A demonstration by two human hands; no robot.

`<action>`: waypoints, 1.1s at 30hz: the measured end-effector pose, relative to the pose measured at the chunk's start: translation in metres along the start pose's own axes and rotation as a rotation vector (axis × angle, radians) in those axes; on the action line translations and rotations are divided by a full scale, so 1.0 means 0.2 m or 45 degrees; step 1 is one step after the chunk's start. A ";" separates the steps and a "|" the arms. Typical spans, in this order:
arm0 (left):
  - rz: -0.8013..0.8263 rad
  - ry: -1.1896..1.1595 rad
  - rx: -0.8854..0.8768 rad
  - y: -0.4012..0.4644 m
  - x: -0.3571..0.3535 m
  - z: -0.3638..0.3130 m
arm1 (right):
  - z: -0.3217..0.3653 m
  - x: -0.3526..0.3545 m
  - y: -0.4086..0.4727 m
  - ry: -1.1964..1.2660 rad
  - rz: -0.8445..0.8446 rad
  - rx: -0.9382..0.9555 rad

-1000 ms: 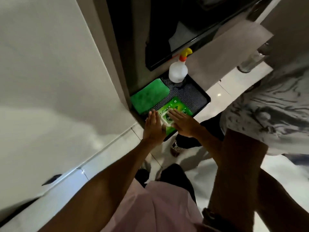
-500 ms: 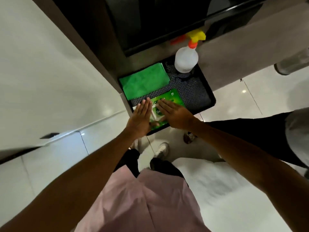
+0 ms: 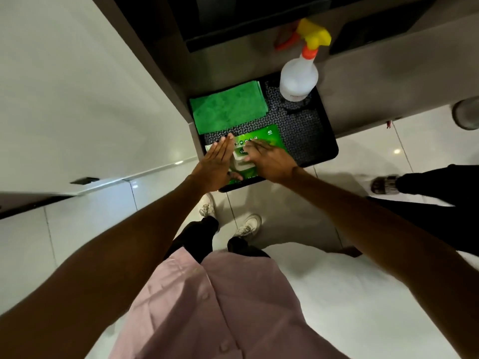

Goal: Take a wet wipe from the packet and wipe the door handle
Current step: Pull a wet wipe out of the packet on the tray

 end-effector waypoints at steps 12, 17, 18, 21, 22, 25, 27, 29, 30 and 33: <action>-0.015 -0.300 0.042 0.02 0.01 0.03 | -0.12 0.24 0.06 0.472 -0.705 -0.350; 0.033 -0.355 0.099 0.02 0.00 0.04 | -0.07 0.05 -0.11 0.456 -0.353 -0.197; 0.029 -0.365 0.106 0.02 0.00 0.05 | -0.07 0.03 -0.12 0.472 -0.295 -0.200; 0.010 -0.383 0.094 0.01 0.00 0.05 | -0.04 -0.01 -0.09 0.453 -0.215 -0.303; 0.004 -0.388 0.090 0.01 0.00 0.04 | -0.03 -0.02 -0.08 0.423 -0.209 -0.340; -0.017 -0.395 0.078 0.02 0.01 0.04 | -0.01 -0.03 -0.04 0.388 -0.175 -0.397; -0.020 -0.403 0.078 0.02 0.02 0.04 | -0.01 -0.02 -0.01 0.345 -0.202 -0.362; -0.030 -0.423 0.082 0.02 0.02 0.04 | 0.01 -0.02 0.01 0.195 -0.234 -0.163; -0.035 -0.430 0.080 0.02 0.01 0.04 | 0.02 -0.03 0.01 0.086 -0.194 -0.048; -0.037 -0.437 0.080 0.02 0.01 0.04 | 0.01 -0.05 0.00 0.174 -0.251 -0.083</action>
Point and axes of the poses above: each hand's wrist, its own y-axis towards the middle knuckle, its own x-axis out of the back of the hand, z = x × y, the point moved 4 cm from there along y, towards the middle knuckle, and after that the axes turned 1 degree about -x, right-handed, at the moved point
